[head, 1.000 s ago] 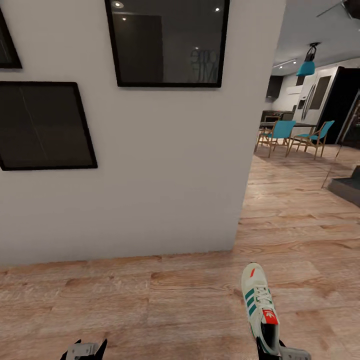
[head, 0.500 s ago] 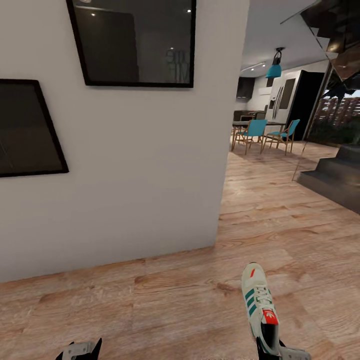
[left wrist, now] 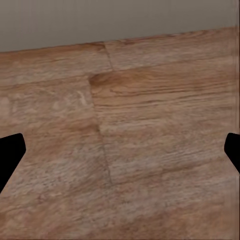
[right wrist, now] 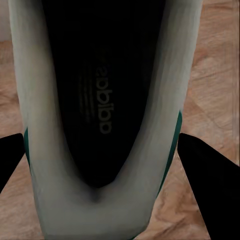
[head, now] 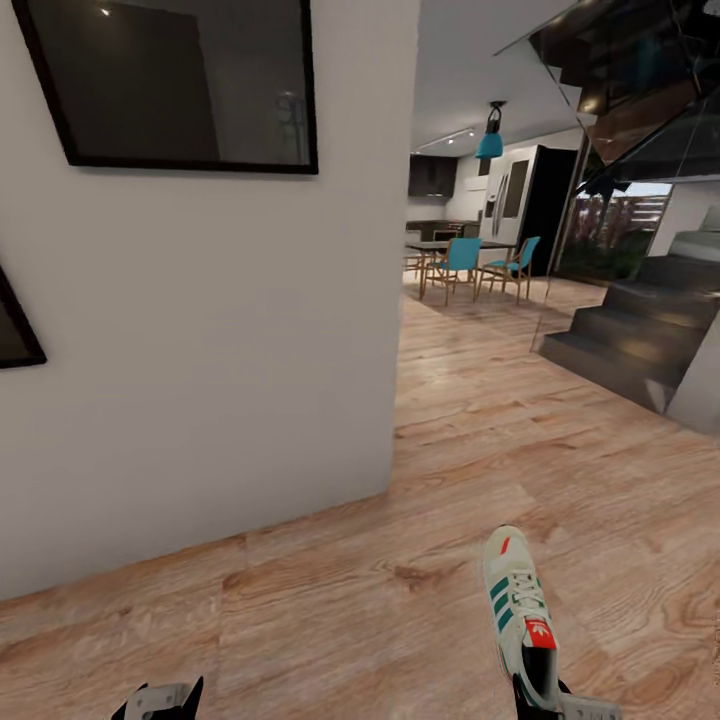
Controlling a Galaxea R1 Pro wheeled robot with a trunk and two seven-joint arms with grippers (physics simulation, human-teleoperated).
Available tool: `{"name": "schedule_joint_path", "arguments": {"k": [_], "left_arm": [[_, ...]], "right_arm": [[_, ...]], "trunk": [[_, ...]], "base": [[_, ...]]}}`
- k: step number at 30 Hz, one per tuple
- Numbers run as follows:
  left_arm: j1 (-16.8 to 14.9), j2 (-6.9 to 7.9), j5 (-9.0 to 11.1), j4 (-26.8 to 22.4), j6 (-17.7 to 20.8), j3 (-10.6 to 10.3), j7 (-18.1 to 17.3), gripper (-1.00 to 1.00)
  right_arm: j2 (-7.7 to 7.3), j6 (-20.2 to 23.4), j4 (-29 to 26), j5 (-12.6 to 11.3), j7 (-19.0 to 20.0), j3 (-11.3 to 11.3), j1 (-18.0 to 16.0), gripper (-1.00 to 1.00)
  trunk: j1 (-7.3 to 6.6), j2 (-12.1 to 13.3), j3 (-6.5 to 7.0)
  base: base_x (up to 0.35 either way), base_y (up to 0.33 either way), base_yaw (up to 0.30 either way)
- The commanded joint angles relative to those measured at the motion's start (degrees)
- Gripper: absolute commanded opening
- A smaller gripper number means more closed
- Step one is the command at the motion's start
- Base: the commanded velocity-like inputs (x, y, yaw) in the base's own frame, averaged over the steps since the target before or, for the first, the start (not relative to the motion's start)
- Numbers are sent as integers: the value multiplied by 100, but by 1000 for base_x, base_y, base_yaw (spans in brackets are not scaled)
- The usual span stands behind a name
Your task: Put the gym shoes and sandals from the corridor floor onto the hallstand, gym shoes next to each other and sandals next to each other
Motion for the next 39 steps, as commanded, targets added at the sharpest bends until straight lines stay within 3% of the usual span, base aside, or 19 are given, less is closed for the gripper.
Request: {"name": "schedule_joint_path", "arguments": {"k": [1,39], "left_arm": [[-1,0,60,1,0,17,-57,100],[-1,0,60,1,-2,17,-54,100]], "right_arm": [[-1,-18,5,-54,10,18,-5,-100],[-1,-18,5,-55,10,18,-5,-100]], "trunk": [[1,-2,-5],[1,-2,-5]], "base": [[233,-199,-268],[239,-186,-268]]}}
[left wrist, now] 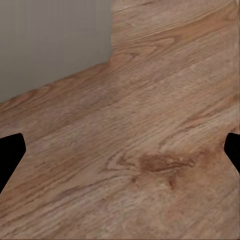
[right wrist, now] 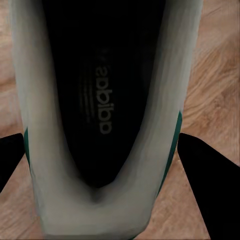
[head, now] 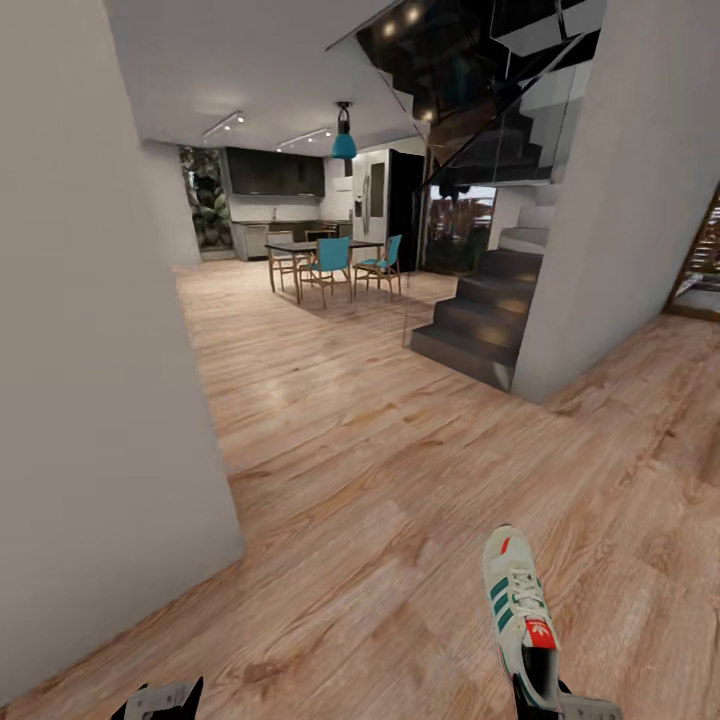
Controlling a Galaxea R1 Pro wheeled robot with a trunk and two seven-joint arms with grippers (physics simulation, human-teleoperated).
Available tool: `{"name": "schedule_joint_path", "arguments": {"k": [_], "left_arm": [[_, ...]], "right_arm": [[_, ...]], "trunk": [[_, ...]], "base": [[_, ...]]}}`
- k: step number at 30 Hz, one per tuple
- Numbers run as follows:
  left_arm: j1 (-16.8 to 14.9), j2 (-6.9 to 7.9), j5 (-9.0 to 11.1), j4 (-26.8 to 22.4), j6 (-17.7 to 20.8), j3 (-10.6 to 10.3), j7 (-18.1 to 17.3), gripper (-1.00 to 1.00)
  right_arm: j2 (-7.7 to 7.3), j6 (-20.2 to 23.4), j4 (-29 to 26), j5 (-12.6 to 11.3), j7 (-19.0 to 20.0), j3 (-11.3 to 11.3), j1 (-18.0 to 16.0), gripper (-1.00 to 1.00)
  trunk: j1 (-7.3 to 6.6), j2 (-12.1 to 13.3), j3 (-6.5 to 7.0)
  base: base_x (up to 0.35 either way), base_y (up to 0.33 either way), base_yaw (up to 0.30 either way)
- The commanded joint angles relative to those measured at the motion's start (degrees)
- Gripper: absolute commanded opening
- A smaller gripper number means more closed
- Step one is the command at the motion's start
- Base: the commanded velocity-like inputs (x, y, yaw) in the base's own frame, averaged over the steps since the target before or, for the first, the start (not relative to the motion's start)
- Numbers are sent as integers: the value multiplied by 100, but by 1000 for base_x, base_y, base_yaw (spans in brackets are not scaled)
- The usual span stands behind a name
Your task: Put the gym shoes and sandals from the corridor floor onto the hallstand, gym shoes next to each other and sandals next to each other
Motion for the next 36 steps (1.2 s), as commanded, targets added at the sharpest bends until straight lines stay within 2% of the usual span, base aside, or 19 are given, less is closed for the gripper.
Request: {"name": "schedule_joint_path", "arguments": {"k": [1,17,29,36], "left_arm": [[-1,-1,60,2,-1,17,-58,100],[-1,-1,77,2,-7,17,-58,100],[-1,-1,129,2,-1,17,-58,100],[-1,-1,123,2,-1,15,-38,100]], "right_arm": [[-1,-18,5,-53,10,17,-5,-100],[-1,-15,5,-52,10,17,-5,-100],[-1,-16,5,-52,10,17,-5,-100],[0,-18,5,-52,10,25,-5,-100]], "trunk": [[2,-2,-5],[2,-2,-5],[2,-2,-5],[2,-2,-5]], "base": [[291,-128,-268],[288,-123,-268],[52,-16,-268],[258,-107,-268]]}}
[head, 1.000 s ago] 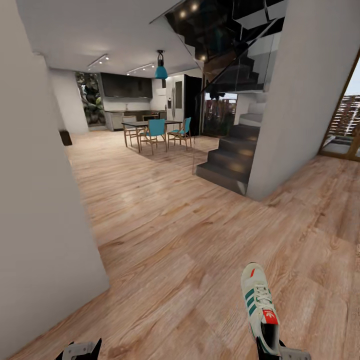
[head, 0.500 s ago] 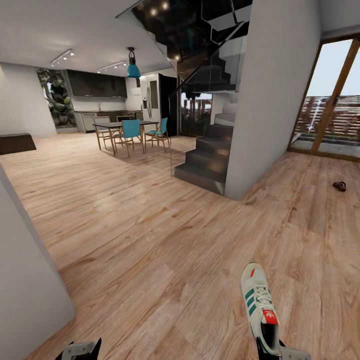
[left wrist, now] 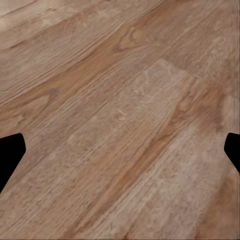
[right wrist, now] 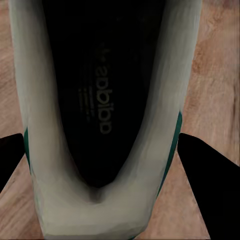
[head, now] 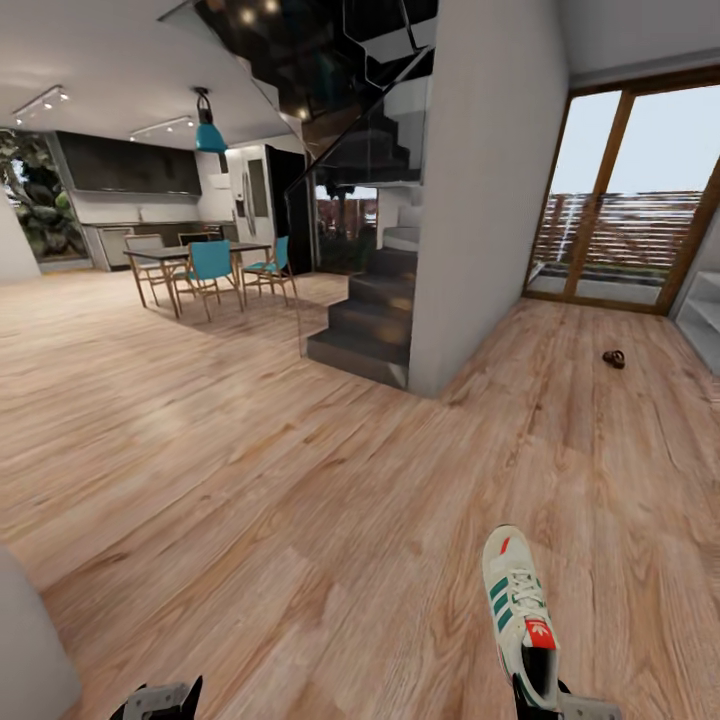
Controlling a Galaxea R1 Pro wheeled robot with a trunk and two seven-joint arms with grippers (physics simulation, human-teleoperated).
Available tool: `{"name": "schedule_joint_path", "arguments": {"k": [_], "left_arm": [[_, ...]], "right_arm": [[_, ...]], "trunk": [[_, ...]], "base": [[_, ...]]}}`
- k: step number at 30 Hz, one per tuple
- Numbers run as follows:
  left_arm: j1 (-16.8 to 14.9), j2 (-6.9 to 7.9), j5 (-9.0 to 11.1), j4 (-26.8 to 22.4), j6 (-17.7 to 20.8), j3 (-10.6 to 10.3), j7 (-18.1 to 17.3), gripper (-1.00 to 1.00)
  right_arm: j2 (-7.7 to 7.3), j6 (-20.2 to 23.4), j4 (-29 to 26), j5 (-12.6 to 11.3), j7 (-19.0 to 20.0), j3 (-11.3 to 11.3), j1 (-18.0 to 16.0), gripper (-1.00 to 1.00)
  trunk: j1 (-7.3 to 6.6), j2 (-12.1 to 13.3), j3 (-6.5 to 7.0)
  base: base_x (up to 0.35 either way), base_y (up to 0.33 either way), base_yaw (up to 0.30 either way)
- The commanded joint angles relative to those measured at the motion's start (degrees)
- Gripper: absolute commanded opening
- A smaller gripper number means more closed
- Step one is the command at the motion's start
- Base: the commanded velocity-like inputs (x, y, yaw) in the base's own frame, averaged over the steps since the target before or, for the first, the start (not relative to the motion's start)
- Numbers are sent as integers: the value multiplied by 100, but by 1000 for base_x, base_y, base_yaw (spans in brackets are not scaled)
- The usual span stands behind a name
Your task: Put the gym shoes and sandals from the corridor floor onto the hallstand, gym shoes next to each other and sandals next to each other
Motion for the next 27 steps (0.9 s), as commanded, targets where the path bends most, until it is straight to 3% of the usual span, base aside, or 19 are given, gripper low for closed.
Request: {"name": "schedule_joint_path", "arguments": {"k": [1,27], "left_arm": [[-1,-1,60,2,-2,17,-54,100],[-1,-9,57,145,-10,35,-25,100]], "right_arm": [[-1,-18,5,-53,10,17,-5,-100],[7,-18,8,-41,19,18,-5,-100]], "trunk": [[2,-2,-5],[2,-2,-5]], "base": [[293,-120,-268],[306,-96,-268]]}}
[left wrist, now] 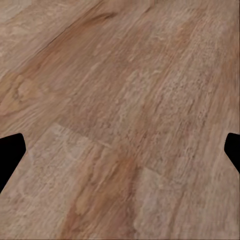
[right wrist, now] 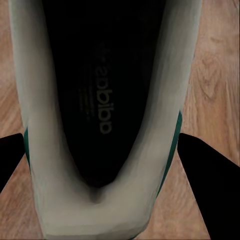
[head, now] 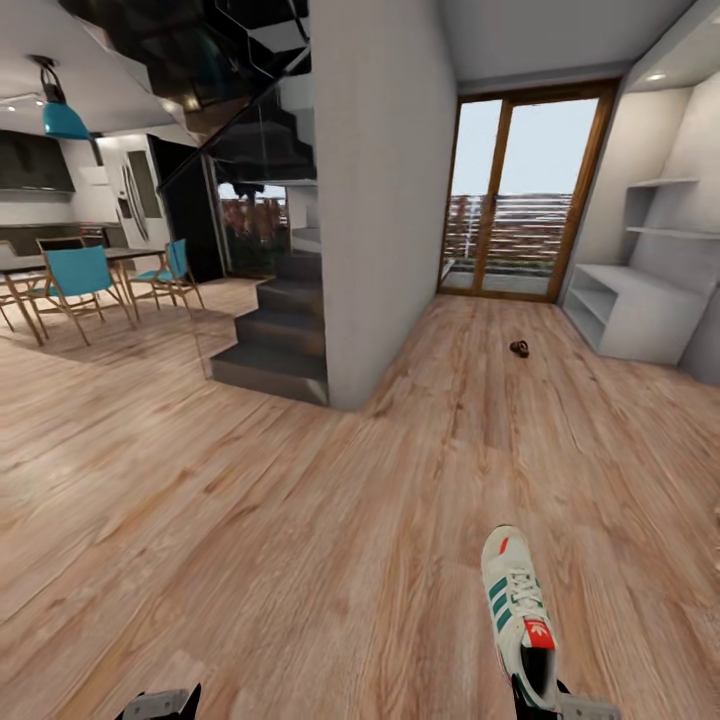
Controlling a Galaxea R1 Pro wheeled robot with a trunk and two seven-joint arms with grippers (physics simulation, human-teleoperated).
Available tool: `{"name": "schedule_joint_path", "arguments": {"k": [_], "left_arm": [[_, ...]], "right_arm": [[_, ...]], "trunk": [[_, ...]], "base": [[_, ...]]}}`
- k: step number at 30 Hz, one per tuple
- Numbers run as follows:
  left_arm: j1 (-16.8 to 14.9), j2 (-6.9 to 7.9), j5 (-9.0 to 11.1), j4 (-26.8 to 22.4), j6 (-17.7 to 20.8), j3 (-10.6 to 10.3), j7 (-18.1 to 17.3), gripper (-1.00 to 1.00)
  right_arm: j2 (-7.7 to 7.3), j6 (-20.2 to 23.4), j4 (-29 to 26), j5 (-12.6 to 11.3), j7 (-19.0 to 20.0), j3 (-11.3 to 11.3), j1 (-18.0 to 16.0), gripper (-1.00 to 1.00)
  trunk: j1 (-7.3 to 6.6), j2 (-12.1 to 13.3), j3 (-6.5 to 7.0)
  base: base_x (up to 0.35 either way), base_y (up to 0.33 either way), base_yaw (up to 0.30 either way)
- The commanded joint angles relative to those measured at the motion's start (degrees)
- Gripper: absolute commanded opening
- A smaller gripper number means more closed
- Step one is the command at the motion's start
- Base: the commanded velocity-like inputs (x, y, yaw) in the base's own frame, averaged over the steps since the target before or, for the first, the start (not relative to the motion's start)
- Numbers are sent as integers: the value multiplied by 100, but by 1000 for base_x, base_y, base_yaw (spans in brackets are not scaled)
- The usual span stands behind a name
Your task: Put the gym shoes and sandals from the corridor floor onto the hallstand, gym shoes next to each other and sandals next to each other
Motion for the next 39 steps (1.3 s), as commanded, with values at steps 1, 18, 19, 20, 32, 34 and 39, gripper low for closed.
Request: {"name": "schedule_joint_path", "arguments": {"k": [1,18,19,20,32,34,39], "left_arm": [[-2,-1,60,2,-2,16,-58,100],[-2,-1,58,8,-2,16,-58,100],[-2,-1,56,8,-2,16,-58,100],[-2,-1,57,6,-2,16,-58,100],[-2,-1,63,1,-2,18,-58,100],[-2,-1,66,2,-1,18,-58,100],[-2,1,70,1,-2,24,-58,100]], "right_arm": [[-1,-18,3,-56,10,15,-5,-100],[-1,-18,3,-57,10,15,-5,-100],[-1,-18,2,-59,10,15,-5,-100],[-1,-18,1,-59,10,15,-5,-100],[1,-18,3,-55,22,15,-5,-100],[5,-18,3,-49,26,15,-5,-100],[2,-18,1,-48,27,15,-5,-100]], "trunk": [[2,-2,-5],[2,-2,-5],[2,-2,-5],[2,-2,-5],[2,-2,-5],[2,-2,-5],[2,-2,-5]], "base": [[336,-2,-268],[335,-19,-263],[309,-119,-261],[302,-131,-261],[295,-141,-259],[298,-126,-224],[303,-111,-53]]}}
